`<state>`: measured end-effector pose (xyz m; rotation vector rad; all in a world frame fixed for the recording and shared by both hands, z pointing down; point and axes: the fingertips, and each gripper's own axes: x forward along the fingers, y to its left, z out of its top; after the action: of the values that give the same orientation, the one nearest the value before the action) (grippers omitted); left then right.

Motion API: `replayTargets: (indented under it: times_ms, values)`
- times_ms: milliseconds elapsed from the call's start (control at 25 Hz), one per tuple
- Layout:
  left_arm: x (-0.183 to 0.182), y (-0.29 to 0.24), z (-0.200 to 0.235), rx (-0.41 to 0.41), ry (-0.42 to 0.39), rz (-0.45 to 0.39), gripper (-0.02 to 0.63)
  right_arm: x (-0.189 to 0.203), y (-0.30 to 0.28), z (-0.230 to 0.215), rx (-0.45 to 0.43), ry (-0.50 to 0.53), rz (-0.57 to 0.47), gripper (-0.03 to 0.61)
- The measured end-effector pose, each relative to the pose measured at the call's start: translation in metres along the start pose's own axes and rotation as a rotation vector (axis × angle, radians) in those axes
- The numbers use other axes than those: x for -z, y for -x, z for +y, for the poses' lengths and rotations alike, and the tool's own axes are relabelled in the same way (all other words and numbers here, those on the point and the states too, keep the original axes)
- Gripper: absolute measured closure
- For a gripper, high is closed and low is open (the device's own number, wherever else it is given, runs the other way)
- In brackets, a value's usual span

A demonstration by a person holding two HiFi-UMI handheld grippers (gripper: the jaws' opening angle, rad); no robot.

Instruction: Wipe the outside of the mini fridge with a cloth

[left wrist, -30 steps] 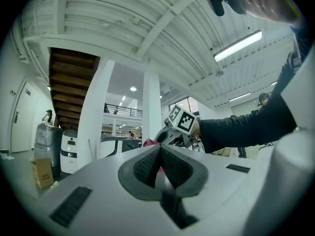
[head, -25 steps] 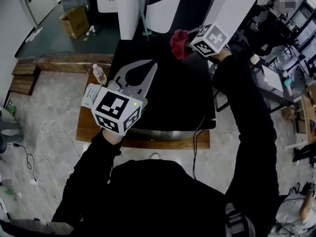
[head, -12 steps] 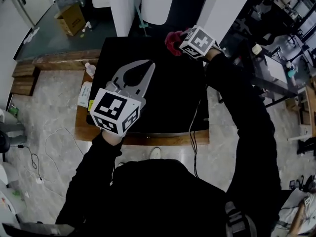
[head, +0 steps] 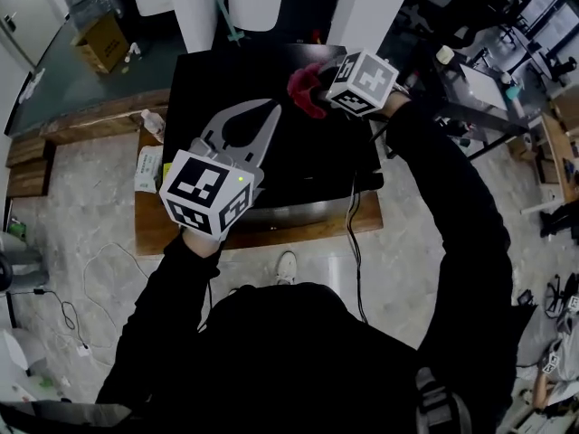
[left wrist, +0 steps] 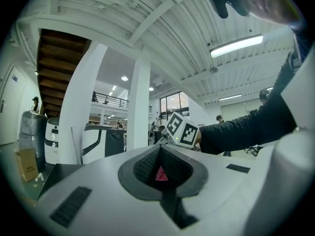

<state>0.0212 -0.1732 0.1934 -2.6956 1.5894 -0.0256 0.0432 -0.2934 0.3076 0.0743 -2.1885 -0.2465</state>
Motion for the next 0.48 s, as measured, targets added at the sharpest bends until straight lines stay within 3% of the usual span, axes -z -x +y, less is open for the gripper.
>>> replayTargets:
  times_ms: [480]
  values:
    - [-0.002,0.088,-0.040,0.125,0.030,-0.028,0.609,0.003,0.043,0.137,-0.060,-0.151,0.055,0.526]
